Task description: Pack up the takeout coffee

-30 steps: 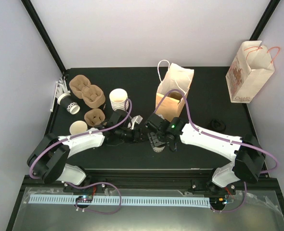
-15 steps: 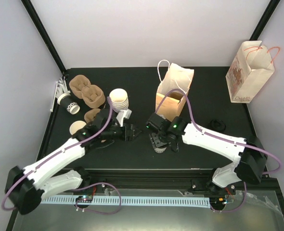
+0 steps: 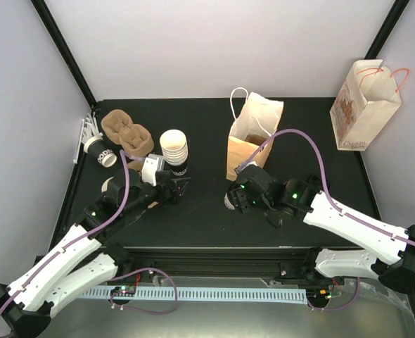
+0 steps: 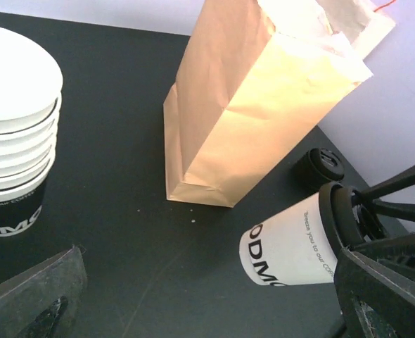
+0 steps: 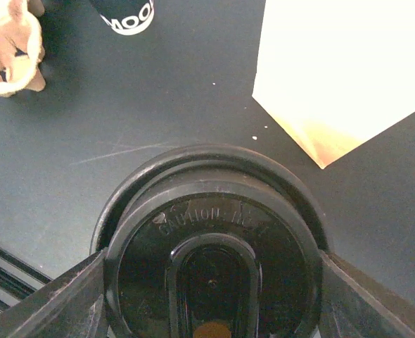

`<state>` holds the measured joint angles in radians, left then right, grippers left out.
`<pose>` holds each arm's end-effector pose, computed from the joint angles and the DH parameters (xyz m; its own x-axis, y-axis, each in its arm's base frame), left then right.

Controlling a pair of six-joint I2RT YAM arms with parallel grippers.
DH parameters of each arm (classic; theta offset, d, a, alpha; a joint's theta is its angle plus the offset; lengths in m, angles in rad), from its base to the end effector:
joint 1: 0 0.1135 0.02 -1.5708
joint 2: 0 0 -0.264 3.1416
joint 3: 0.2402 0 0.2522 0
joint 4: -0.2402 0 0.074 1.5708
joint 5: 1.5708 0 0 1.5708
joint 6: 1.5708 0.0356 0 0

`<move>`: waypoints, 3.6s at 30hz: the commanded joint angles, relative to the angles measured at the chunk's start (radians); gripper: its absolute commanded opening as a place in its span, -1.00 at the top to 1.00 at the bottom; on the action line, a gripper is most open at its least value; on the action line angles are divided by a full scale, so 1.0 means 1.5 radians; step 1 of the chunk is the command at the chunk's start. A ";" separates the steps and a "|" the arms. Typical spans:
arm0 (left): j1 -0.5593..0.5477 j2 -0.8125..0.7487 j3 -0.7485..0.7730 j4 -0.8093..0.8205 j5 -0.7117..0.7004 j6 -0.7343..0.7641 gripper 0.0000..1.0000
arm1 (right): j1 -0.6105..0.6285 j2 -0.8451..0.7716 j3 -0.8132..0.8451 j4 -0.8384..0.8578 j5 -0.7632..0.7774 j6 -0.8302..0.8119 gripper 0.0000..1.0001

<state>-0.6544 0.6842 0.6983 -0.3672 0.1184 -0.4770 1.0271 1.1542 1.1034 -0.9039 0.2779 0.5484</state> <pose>0.1261 -0.1020 0.3060 -0.5616 -0.1437 -0.8148 0.4891 0.7366 -0.4671 0.1239 0.1861 0.3141 -0.7466 -0.2660 -0.6098 -0.4122 0.9044 0.1102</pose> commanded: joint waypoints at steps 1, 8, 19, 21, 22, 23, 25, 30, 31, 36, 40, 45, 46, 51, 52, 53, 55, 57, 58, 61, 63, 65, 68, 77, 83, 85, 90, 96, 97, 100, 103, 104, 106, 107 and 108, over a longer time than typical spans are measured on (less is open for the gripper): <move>0.013 0.012 0.056 -0.027 -0.008 0.054 -0.97 | 0.004 -0.019 -0.026 0.024 -0.001 -0.036 -0.31; 0.013 0.114 0.122 -0.015 0.017 0.074 -0.97 | 0.004 -0.057 -0.065 0.037 -0.062 -0.072 -0.31; 0.011 0.284 0.207 0.072 0.113 0.015 -0.96 | 0.004 -0.136 -0.184 0.116 -0.151 -0.057 -0.21; 0.010 0.316 0.224 0.083 0.127 0.006 -0.96 | 0.004 -0.143 -0.191 0.115 -0.152 -0.059 -0.20; 0.009 0.329 0.232 0.087 0.131 0.004 -0.96 | 0.004 -0.148 -0.195 0.115 -0.154 -0.061 -0.20; 0.008 0.343 0.243 0.089 0.134 0.003 -0.96 | 0.004 -0.152 -0.199 0.117 -0.153 -0.063 -0.20; 0.004 0.372 0.264 0.091 0.137 0.006 -0.96 | 0.005 -0.165 -0.207 0.122 -0.148 -0.067 -0.20; -0.005 0.434 0.326 0.060 0.101 0.028 -0.96 | 0.004 -0.196 -0.223 0.145 -0.137 -0.068 -0.21; -0.008 0.444 0.340 0.047 0.084 0.038 -0.97 | 0.004 -0.200 -0.224 0.150 -0.136 -0.068 -0.21; -0.027 0.486 0.396 0.005 0.017 0.082 -0.97 | 0.004 -0.210 -0.222 0.159 -0.113 -0.071 -0.20; -0.035 0.522 0.431 0.000 0.015 0.089 -0.93 | 0.004 -0.219 -0.222 0.164 -0.093 -0.075 -0.21; -0.036 0.586 0.488 -0.029 0.017 0.074 -0.72 | 0.004 -0.241 -0.224 0.160 -0.056 -0.060 -0.20; -0.036 0.600 0.500 -0.036 0.009 0.071 -0.71 | 0.004 -0.246 -0.224 0.158 -0.052 -0.056 -0.21; -0.035 0.650 0.558 -0.039 -0.024 0.066 -0.71 | 0.004 -0.256 -0.226 0.145 -0.064 -0.052 -0.21; -0.036 0.658 0.571 -0.042 -0.027 0.064 -0.71 | 0.004 -0.254 -0.225 0.141 -0.067 -0.051 -0.21; -0.035 0.662 0.585 -0.044 -0.029 0.063 -0.71 | 0.004 -0.253 -0.225 0.137 -0.070 -0.049 -0.21; -0.036 0.672 0.610 -0.046 -0.030 0.063 -0.71 | 0.004 -0.251 -0.226 0.136 -0.077 -0.047 -0.21; -0.036 0.681 0.633 -0.054 -0.032 0.062 -0.71 | 0.005 -0.250 -0.226 0.138 -0.082 -0.044 -0.21; -0.034 0.688 0.646 -0.062 -0.033 0.063 -0.71 | 0.005 -0.249 -0.226 0.139 -0.083 -0.043 -0.21; -0.034 0.707 0.679 -0.084 -0.030 0.061 -0.71 | 0.004 -0.247 -0.224 0.140 -0.088 -0.042 -0.21; -0.034 0.715 0.690 -0.088 -0.030 0.061 -0.71 | 0.004 -0.245 -0.224 0.140 -0.088 -0.041 -0.21; -0.032 0.737 0.715 -0.114 -0.037 0.062 -0.69 | 0.004 -0.243 -0.224 0.142 -0.088 -0.040 -0.21; -0.031 0.784 0.782 -0.183 -0.051 0.071 -0.60 | 0.005 -0.244 -0.221 0.143 -0.092 -0.038 -0.21; -0.028 0.862 0.886 -0.274 -0.075 0.116 -0.16 | 0.004 -0.239 -0.159 0.100 -0.131 -0.041 -0.18; -0.029 0.838 0.891 -0.298 -0.091 0.155 0.77 | 0.004 -0.202 -0.075 0.018 -0.165 -0.054 -0.16; -0.028 0.826 0.890 -0.313 -0.099 0.167 0.89 | 0.005 -0.195 -0.050 -0.004 -0.178 -0.063 -0.14; -0.029 0.799 0.888 -0.354 -0.092 0.176 0.94 | 0.004 -0.193 0.013 -0.015 -0.242 -0.093 -0.14; -0.028 0.763 0.862 -0.386 -0.040 0.176 0.97 | 0.005 -0.175 0.123 -0.070 -0.273 -0.111 -0.13; -0.028 0.754 0.851 -0.386 -0.033 0.176 0.97 | 0.004 -0.173 0.142 -0.079 -0.273 -0.113 -0.13; -0.028 0.718 0.803 -0.380 -0.016 0.172 0.97 | 0.005 -0.170 0.202 -0.102 -0.276 -0.119 -0.13; -0.029 0.676 0.741 -0.362 0.005 0.170 0.97 | 0.004 -0.169 0.263 -0.117 -0.268 -0.125 -0.13; -0.028 0.662 0.724 -0.356 0.015 0.170 0.97 | 0.004 -0.168 0.280 -0.123 -0.262 -0.126 -0.13; -0.028 0.636 0.694 -0.346 0.035 0.171 0.97 | 0.004 -0.164 0.313 -0.136 -0.245 -0.132 -0.13; -0.029 0.623 0.682 -0.344 0.046 0.172 0.97 | 0.004 -0.159 0.329 -0.145 -0.235 -0.135 -0.13; -0.028 0.611 0.671 -0.345 0.054 0.174 0.97 | 0.004 -0.155 0.347 -0.152 -0.223 -0.138 -0.13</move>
<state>-0.7006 1.6787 1.7508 -0.9161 0.1150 -0.2268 1.0271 0.9073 1.5368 -1.0706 -0.1074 0.3733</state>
